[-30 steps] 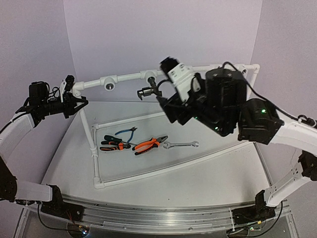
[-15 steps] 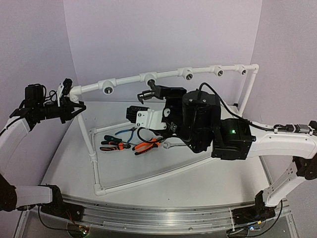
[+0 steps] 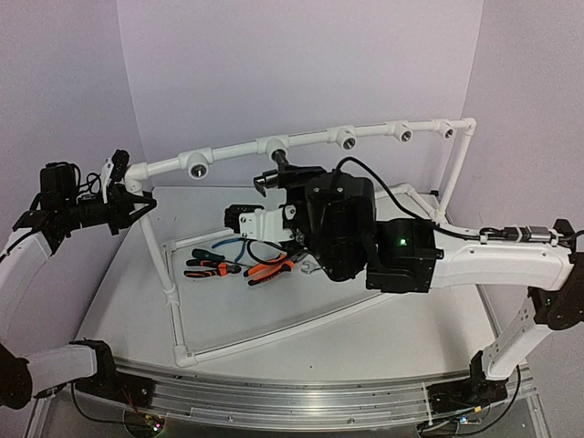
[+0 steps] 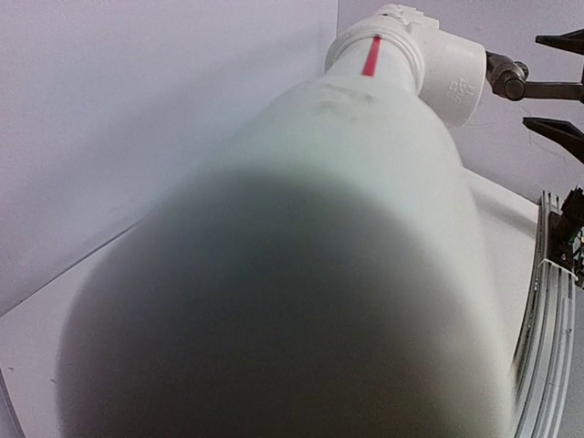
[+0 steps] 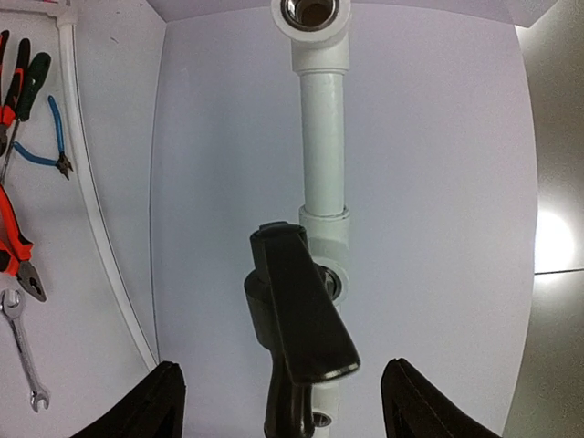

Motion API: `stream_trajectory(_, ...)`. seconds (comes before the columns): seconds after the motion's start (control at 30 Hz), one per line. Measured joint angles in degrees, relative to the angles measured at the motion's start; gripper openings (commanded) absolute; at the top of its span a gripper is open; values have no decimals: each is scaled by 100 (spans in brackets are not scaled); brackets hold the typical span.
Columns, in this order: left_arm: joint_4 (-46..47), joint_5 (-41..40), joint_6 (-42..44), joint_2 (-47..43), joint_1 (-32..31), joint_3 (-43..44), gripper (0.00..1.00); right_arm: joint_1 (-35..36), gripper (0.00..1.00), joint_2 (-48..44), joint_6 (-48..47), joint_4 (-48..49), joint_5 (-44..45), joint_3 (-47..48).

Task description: Install the water faucets

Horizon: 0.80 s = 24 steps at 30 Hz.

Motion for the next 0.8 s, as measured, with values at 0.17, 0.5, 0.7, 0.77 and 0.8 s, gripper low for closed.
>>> stream_trajectory(0.17, 215, -31, -148, -57, -12, -113, 0, -348, 51, 421, -193, -23, 4, 291)
stream_trajectory(0.5, 302, -121, -261, -87, -38, -151, 0, -576, 9, 637, -179, 537, 156, 479)
stream_trajectory(0.7, 316, -121, -248, -89, -48, -158, 0, -546, 2, 608, 1045, 905, 263, 236)
stream_trajectory(0.77, 335, -117, -231, -94, -57, -178, 0, -545, 1, 529, 1769, 1083, 239, 71)
stream_trajectory(0.8, 338, -115, -217, -104, -66, -188, 0, -547, 0, 456, 2252, 1143, 181, -48)
